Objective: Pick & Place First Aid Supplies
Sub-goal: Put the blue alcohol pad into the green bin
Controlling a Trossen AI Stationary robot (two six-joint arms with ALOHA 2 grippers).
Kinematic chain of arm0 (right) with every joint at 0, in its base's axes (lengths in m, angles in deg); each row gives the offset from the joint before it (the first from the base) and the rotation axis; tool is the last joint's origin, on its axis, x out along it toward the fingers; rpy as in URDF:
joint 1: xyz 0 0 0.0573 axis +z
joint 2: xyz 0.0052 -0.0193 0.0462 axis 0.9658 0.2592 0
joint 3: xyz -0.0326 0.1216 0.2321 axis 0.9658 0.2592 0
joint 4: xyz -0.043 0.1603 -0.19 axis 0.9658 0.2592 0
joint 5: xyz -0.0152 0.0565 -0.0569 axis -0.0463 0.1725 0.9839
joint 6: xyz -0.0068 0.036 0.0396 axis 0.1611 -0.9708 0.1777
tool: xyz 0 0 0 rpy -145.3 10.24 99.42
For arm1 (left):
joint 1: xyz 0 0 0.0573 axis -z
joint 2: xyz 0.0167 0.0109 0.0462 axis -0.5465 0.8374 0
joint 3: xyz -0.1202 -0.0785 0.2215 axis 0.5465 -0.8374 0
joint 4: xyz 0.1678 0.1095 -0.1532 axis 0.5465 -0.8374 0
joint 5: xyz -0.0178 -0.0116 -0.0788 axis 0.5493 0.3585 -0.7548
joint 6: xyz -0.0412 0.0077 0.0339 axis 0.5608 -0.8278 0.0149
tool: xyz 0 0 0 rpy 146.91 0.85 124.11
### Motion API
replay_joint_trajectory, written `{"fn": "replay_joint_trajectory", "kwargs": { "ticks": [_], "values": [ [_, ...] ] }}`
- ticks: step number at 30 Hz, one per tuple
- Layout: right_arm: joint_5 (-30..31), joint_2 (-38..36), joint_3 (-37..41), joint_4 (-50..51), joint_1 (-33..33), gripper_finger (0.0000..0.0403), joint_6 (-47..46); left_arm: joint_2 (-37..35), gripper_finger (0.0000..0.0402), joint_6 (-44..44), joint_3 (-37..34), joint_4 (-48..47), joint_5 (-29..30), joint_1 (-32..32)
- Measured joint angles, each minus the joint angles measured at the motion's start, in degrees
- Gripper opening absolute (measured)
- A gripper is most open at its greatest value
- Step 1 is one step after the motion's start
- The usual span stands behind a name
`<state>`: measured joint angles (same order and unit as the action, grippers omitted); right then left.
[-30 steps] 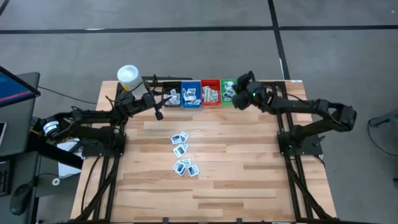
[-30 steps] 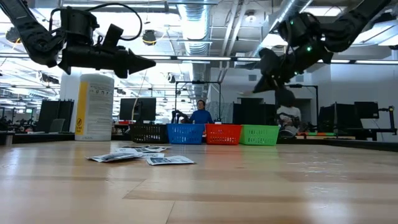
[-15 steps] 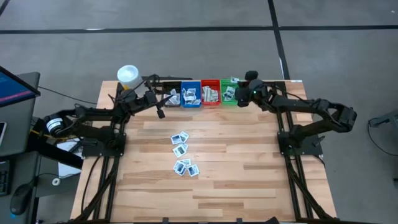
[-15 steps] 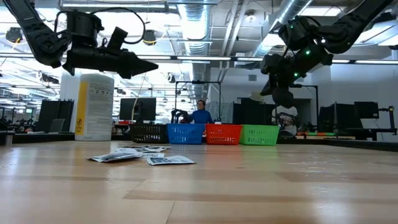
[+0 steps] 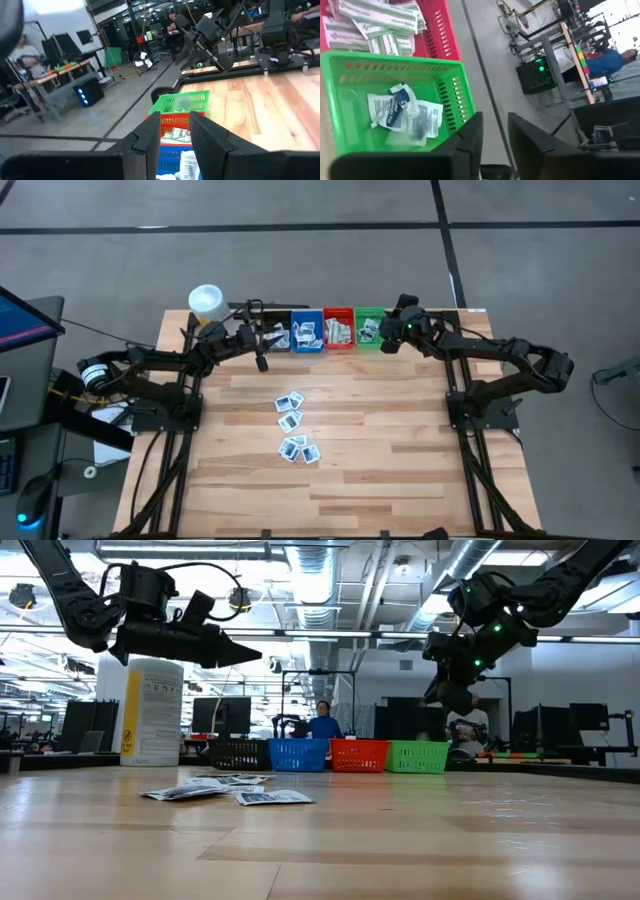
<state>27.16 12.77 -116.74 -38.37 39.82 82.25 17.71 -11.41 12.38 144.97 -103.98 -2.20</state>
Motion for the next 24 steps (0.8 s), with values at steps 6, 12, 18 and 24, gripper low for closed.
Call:
{"fn": "replay_joint_trajectory", "kwargs": {
  "ticks": [6,12,18,24],
  "values": [
    [-0.2,0.0,0.0,1.7,1.1,0.0128,-2.8,0.0,0.0104,5.5,0.0,-3.4,0.0,0.0],
    [-0.2,0.0,0.0,5.7,8.0,0.0132,-7.5,0.0,0.0104,11.1,0.0,-11.4,0.1,0.9],
    [-0.2,0.0,0.0,5.6,18.8,0.0111,-7.6,0.0,0.0104,17.0,0.0,-22.1,0.0,4.7],
    [-3.4,0.0,0.0,4.1,26.3,0.0103,-12.9,0.0,0.0104,22.2,-0.9,-28.4,0.0,12.5]
  ]
}}
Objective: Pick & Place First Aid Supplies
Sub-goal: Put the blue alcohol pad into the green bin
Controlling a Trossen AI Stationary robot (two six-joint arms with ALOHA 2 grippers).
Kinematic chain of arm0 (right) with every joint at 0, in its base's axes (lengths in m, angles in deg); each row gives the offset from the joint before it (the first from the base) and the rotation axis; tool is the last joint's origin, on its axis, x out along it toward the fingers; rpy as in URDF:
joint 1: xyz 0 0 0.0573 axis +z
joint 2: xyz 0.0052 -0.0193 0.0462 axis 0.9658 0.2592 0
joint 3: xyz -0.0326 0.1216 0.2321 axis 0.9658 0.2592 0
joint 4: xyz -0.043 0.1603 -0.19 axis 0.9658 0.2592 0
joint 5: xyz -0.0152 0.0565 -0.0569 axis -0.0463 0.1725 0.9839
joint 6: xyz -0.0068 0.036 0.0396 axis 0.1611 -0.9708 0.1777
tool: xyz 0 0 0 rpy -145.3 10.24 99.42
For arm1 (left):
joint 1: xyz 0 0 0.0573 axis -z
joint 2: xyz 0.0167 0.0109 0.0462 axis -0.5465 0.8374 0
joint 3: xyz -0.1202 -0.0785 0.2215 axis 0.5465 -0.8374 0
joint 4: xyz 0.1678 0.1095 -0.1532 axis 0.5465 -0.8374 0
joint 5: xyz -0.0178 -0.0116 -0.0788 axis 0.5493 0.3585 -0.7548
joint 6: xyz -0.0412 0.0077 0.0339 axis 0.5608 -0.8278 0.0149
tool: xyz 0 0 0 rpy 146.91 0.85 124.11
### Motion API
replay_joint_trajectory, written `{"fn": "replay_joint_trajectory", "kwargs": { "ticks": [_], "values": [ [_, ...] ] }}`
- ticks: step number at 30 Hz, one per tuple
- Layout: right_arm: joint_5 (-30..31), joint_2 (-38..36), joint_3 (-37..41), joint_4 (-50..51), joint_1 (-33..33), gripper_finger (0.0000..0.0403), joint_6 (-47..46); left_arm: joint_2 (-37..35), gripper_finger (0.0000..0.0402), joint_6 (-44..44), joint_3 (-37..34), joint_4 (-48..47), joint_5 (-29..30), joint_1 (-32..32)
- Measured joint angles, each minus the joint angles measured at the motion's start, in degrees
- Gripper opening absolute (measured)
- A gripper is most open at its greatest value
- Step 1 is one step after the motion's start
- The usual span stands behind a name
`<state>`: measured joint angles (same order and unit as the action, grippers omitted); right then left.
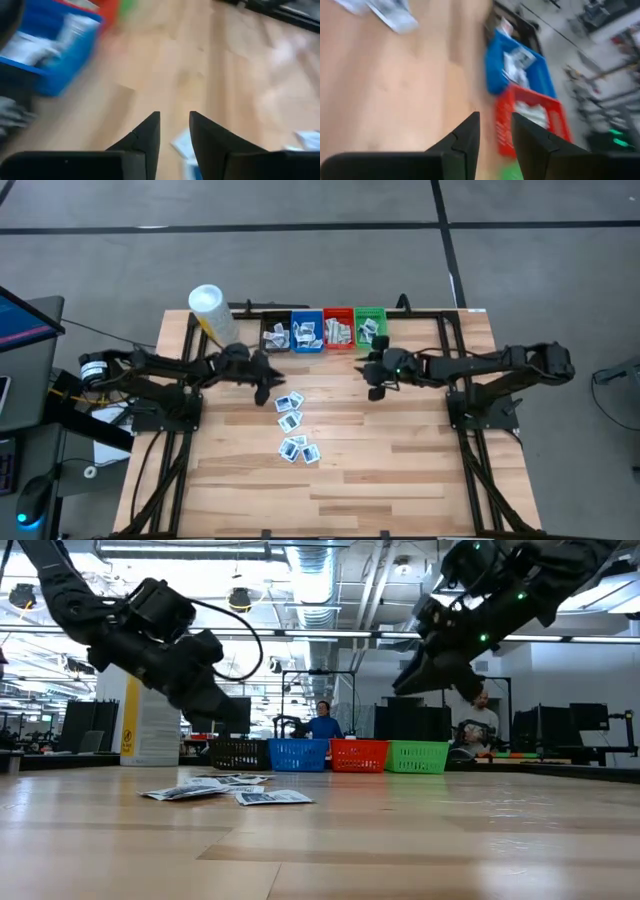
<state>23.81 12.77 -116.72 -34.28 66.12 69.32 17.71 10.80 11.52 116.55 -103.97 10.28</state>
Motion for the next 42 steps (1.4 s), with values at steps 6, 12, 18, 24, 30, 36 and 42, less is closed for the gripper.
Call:
{"fn": "replay_joint_trajectory", "kwargs": {
  "ticks": [6,12,18,24,30,36,42],
  "values": [
    [-3.5,0.0,0.0,-1.3,4.2,0.0102,-11.3,0.0,0.0104,5.2,-3.1,0.0,3.5,10.3],
    [-10.6,0.0,0.0,-2.3,8.9,0.0102,-15.7,0.0,0.0104,10.4,-5.0,0.0,14.3,23.5],
    [-15.4,0.0,0.0,-4.2,15.0,0.0102,-17.4,0.0,0.0104,13.0,-5.0,0.9,30.6,37.0],
    [-15.4,0.0,0.0,-4.3,19.7,0.0102,-20.2,3.4,0.0104,13.3,-5.0,1.3,45.0,40.7],
    [-15.4,0.0,0.0,-4.4,22.6,0.0102,-20.2,14.5,0.0104,12.7,-2.1,2.7,46.7,39.3],
    [-15.3,0.0,0.0,-4.4,23.9,0.0102,-20.2,21.6,0.0104,3.1,3.4,3.4,51.1,39.5],
    [-15.3,0.0,0.0,-4.4,24.3,0.0102,-20.2,23.5,0.0104,6.5,4.0,3.8,52.2,38.2]
  ]
}}
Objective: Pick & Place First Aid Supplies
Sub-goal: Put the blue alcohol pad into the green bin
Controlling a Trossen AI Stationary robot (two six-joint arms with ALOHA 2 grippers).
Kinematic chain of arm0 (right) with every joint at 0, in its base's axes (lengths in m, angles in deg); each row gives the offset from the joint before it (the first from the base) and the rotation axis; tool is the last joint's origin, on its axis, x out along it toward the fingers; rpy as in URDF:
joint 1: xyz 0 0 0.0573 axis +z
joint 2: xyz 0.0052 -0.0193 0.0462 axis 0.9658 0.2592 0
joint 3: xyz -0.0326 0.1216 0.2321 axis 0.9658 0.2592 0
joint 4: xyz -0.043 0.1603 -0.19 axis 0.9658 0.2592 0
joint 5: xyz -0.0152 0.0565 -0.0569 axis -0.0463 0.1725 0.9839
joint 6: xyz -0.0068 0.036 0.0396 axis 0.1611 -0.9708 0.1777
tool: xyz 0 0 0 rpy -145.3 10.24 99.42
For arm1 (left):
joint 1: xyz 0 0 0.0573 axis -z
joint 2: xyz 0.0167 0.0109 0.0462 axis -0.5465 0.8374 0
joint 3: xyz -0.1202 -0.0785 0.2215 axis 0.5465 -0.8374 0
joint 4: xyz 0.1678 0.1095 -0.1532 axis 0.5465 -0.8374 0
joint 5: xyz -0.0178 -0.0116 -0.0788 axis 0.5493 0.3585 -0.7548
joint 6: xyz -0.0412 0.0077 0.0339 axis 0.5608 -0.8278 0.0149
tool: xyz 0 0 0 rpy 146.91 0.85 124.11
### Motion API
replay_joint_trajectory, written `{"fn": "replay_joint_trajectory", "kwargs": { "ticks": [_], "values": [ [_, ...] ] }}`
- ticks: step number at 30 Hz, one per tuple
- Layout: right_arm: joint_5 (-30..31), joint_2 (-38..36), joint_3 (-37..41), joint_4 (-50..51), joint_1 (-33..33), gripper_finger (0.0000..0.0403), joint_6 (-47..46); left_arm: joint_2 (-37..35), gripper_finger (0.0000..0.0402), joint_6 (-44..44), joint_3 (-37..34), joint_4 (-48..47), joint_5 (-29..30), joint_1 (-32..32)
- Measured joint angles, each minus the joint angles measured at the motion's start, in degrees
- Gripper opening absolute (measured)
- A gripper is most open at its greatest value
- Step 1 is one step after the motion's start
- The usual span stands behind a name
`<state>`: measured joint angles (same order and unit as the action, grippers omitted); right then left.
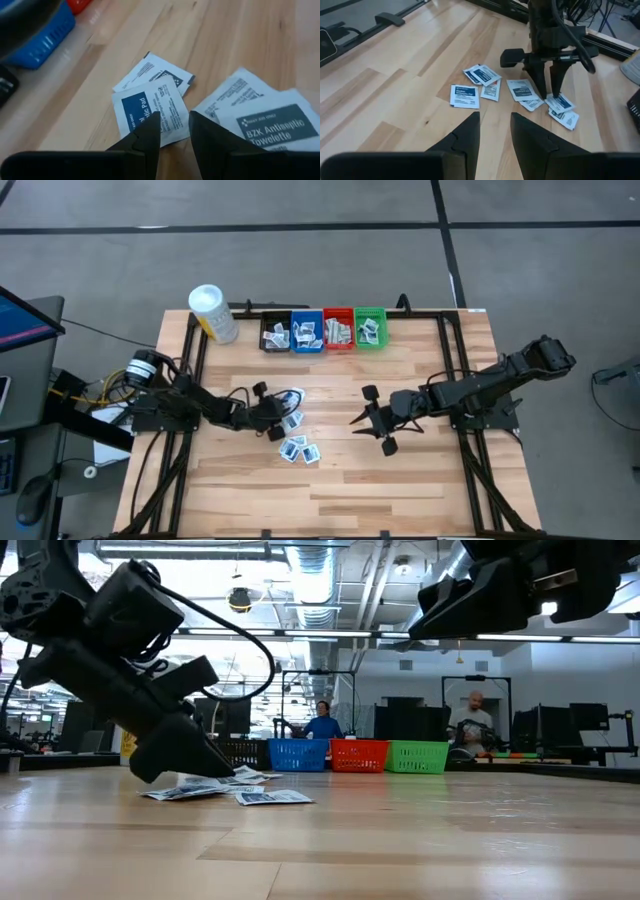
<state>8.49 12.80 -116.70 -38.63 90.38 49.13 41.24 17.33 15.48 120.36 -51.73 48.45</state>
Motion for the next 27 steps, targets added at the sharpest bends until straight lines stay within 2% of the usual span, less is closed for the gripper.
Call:
{"fn": "replay_joint_trajectory", "kwargs": {
  "ticks": [5,12,20,24,27],
  "values": [
    [0.0,0.0,0.0,0.0,0.0,0.0102,0.0,0.9,0.0104,6.3,0.0,-0.1,-1.2,-0.7],
    [0.0,0.0,0.0,-0.3,0.0,0.0102,0.0,3.3,0.0093,14.6,0.1,1.7,-7.4,-3.8],
    [0.0,0.0,0.0,-1.8,0.0,0.0102,0.0,2.5,0.0011,15.2,0.0,2.0,-10.5,-3.9],
    [0.0,0.0,0.0,-1.8,0.0,0.0102,0.0,-0.8,0.0008,13.9,-0.4,-0.5,-11.2,-3.3],
    [0.0,0.0,0.0,-1.7,0.0,0.0102,0.1,-4.3,0.0005,11.1,-0.7,-2.3,-9.7,-2.0]
  ]
}}
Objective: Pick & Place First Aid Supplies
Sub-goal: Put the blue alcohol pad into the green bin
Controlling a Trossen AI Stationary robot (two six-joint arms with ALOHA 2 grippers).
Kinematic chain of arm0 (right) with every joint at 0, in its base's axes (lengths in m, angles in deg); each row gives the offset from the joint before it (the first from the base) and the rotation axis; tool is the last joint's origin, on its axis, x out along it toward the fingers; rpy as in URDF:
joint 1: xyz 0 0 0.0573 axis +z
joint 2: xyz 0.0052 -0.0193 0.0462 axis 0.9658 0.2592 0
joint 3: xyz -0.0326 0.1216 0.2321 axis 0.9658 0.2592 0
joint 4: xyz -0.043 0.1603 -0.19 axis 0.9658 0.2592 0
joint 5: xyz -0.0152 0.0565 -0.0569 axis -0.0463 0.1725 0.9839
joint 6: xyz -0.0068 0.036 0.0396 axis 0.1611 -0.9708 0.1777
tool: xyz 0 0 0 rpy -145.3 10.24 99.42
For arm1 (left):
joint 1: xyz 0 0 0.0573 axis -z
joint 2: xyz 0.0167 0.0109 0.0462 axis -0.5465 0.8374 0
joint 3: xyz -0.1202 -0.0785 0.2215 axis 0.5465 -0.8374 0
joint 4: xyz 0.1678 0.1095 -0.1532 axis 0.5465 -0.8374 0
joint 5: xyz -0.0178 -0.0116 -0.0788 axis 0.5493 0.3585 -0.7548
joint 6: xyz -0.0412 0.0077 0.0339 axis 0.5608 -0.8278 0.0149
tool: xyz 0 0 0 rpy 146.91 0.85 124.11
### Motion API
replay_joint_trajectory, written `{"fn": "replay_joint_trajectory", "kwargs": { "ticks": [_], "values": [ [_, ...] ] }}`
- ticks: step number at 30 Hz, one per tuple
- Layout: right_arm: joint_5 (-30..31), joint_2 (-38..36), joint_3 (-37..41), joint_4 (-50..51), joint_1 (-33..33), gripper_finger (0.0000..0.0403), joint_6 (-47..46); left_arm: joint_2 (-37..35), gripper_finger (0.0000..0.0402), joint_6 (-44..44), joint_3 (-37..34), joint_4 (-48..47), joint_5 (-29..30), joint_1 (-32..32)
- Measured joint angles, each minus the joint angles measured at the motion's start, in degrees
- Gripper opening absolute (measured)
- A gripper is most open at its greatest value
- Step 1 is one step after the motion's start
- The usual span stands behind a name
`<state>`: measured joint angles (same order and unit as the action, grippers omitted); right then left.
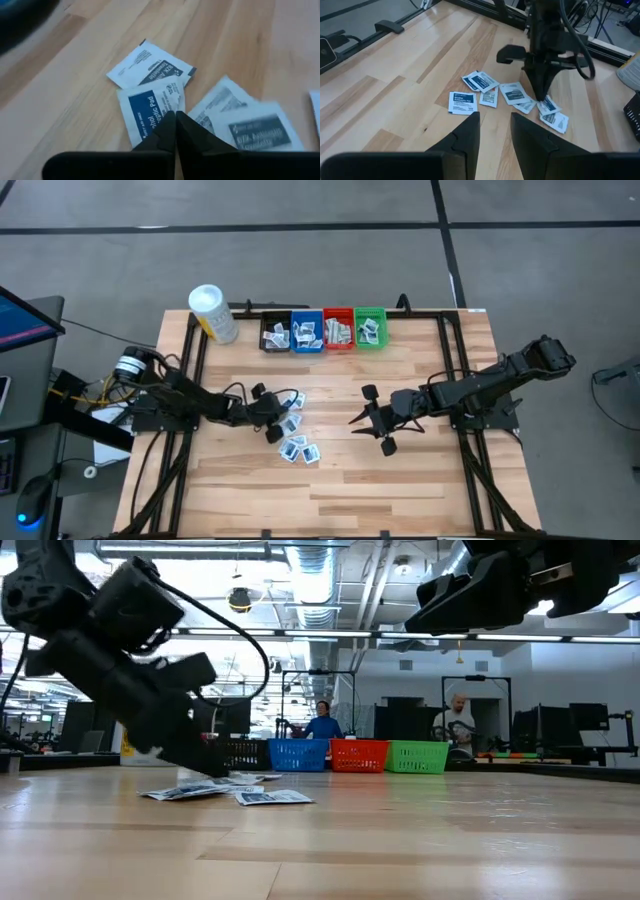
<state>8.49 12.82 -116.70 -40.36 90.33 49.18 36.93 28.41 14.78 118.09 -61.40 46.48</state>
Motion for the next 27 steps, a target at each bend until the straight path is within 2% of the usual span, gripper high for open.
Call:
{"fn": "replay_joint_trajectory", "kwargs": {
  "ticks": [8,13,17,22,27],
  "values": [
    [0.1,0.0,0.0,0.0,-0.6,0.0102,3.2,-8.6,0.0005,-5.6,0.1,0.9,2.7,0.9],
    [1.8,0.0,0.0,0.0,-1.4,0.0102,4.4,-12.1,0.0005,-8.2,0.2,2.0,2.0,0.8],
    [1.9,0.2,0.0,-0.5,-1.7,0.0102,8.8,-13.3,0.0005,-10.4,0.3,6.8,-4.3,0.8],
    [1.7,5.4,-0.1,-11.2,-1.8,0.0102,17.9,-13.3,0.0005,-12.6,1.1,14.9,-17.2,0.6],
    [4.7,12.9,-1.9,-18.4,-1.6,0.0102,25.8,-12.9,0.0006,-12.5,3.8,15.8,-22.4,0.5]
  ]
}}
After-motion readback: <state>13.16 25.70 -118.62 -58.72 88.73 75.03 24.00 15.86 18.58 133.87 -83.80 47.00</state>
